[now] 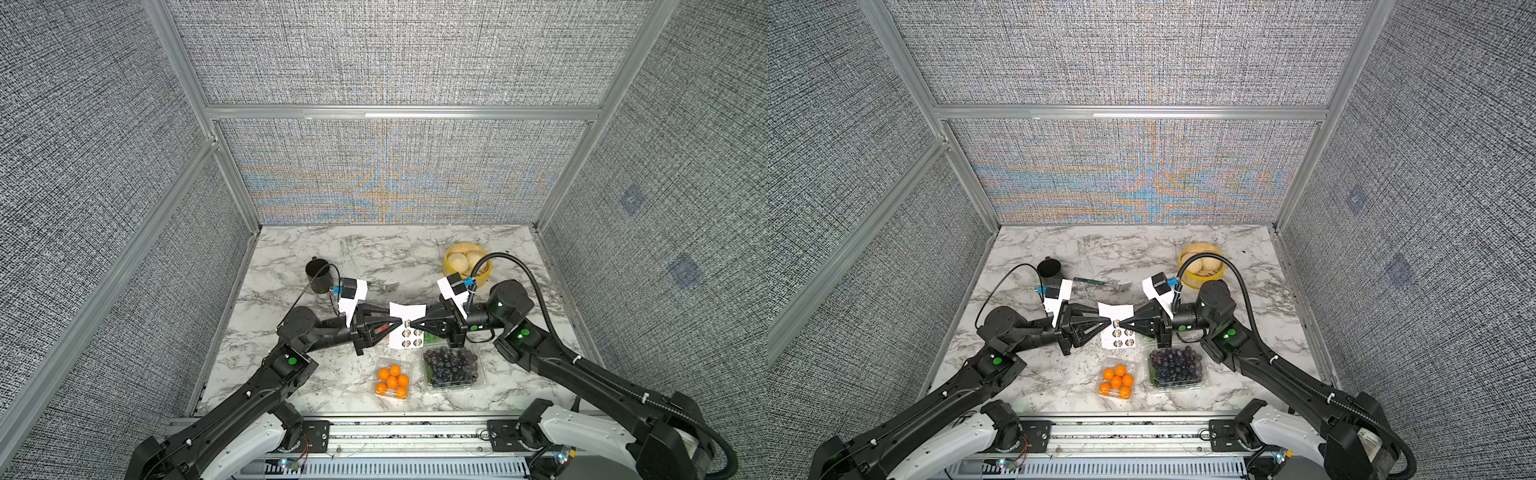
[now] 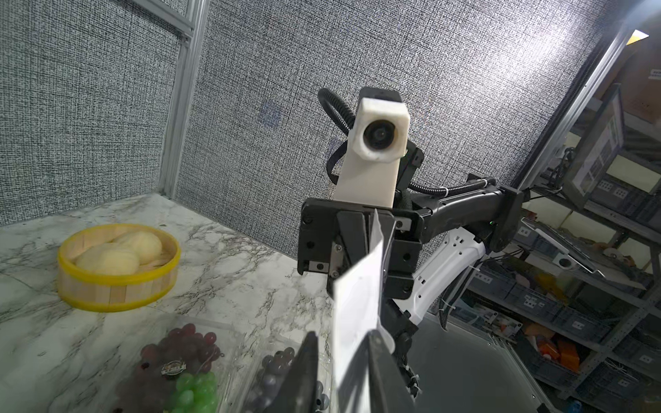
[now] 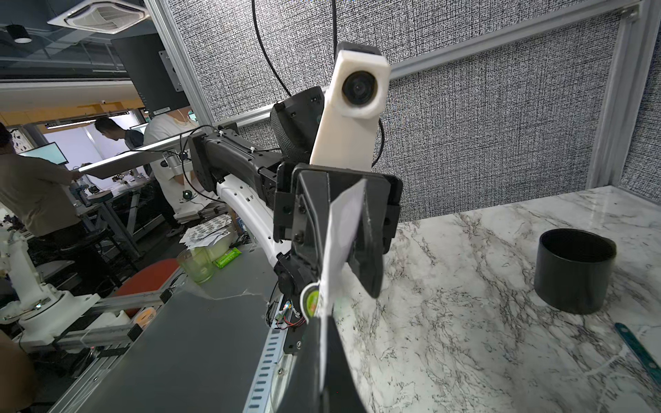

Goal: Label fruit boxes
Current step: Adjust the label sticker, then tear off the label from the label sticker.

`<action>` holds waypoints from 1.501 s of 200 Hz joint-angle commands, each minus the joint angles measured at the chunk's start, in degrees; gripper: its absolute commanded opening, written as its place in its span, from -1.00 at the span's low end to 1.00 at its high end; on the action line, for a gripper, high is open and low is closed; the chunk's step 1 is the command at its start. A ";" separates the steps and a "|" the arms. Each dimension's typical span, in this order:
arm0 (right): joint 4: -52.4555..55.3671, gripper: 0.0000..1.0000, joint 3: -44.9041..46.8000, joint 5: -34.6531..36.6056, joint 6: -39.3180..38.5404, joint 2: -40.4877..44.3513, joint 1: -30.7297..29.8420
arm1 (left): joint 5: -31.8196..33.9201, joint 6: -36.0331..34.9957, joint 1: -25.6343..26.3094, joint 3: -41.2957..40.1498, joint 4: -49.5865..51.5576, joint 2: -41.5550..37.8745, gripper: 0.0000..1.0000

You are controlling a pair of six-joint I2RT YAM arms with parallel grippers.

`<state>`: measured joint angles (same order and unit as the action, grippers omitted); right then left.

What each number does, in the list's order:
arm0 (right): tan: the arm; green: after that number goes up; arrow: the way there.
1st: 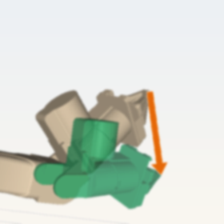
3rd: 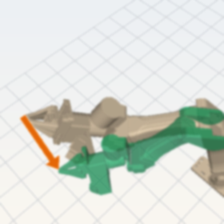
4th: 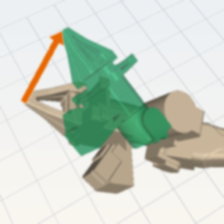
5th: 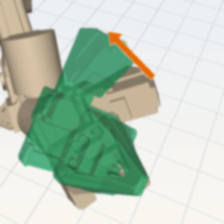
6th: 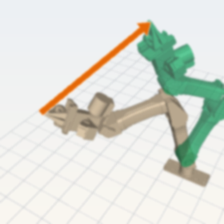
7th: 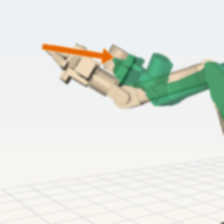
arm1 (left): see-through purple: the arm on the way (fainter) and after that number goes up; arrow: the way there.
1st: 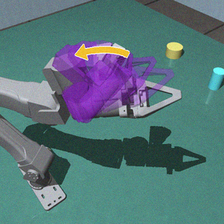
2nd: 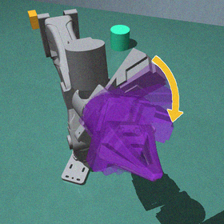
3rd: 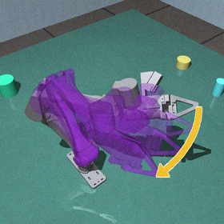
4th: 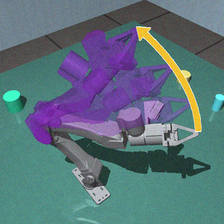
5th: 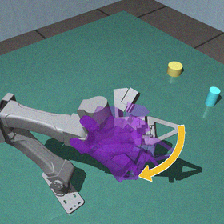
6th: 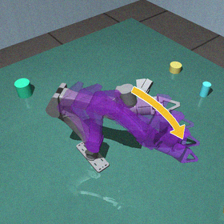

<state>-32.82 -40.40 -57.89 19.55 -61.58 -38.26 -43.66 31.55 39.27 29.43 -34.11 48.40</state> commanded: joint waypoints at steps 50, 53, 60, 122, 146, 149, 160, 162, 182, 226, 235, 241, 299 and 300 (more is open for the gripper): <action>0.39 -1.00 -0.54 2.16 -0.13 0.19 -0.15 | -1.98 2.02 -0.09 -0.69 -4.48 -0.32 -1.00; 0.96 -0.97 -0.53 2.82 -0.44 0.42 -0.16 | -1.92 2.10 -0.06 -0.77 -4.41 -0.39 -1.00; 2.37 -0.82 -0.55 4.59 -1.56 0.94 -0.21 | -1.09 2.20 -0.07 -0.78 -4.11 -0.49 -1.00; 19.50 0.08 -0.98 31.93 -8.92 8.76 -3.87 | 12.75 -1.52 -0.06 1.18 9.47 -2.52 -1.00; 25.38 0.07 -3.89 47.52 -14.17 8.89 -11.90 | 17.62 -2.93 -0.04 2.38 14.00 -2.31 -1.00; 25.96 0.07 -4.37 49.25 -14.69 8.67 -12.89 | 18.07 -3.04 -0.04 2.39 14.14 -2.27 -1.00; 26.66 0.06 -5.41 54.34 -16.26 7.87 -16.03 | 19.32 -3.31 -0.05 2.55 14.61 -1.96 -1.00; 26.66 0.05 -5.63 54.98 -16.49 7.66 -16.55 | 19.42 -3.38 -0.06 2.60 14.69 -1.92 -1.00; 27.10 -0.04 -7.98 59.50 -18.50 4.82 -19.82 | 18.97 -3.51 -0.06 2.82 14.58 -1.18 -1.00; 26.11 -0.34 -11.06 63.13 -19.70 -0.76 -21.24 | 18.66 -3.76 -0.06 2.66 14.16 -0.74 -1.00; 25.72 -0.36 -11.03 63.61 -19.90 -1.14 -21.37 | 18.86 -3.78 0.02 2.56 14.16 -0.94 -1.00; 25.44 -0.36 -10.80 64.26 -19.90 -1.36 -21.46 | 18.90 -3.93 -0.02 2.56 14.29 -1.02 -1.00; 22.93 -0.72 -10.10 65.58 -20.43 -3.10 -21.52 | 17.40 -3.95 -0.06 2.65 14.33 -1.04 -1.00; 22.91 -0.73 -10.07 65.65 -20.43 -3.10 -21.51 | 17.39 -3.95 -0.06 2.61 14.33 -1.08 -1.00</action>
<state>-7.55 -50.48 5.98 -0.27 -64.51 -59.70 -25.26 28.47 39.27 32.01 -18.74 47.53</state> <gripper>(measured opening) 0.188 0.048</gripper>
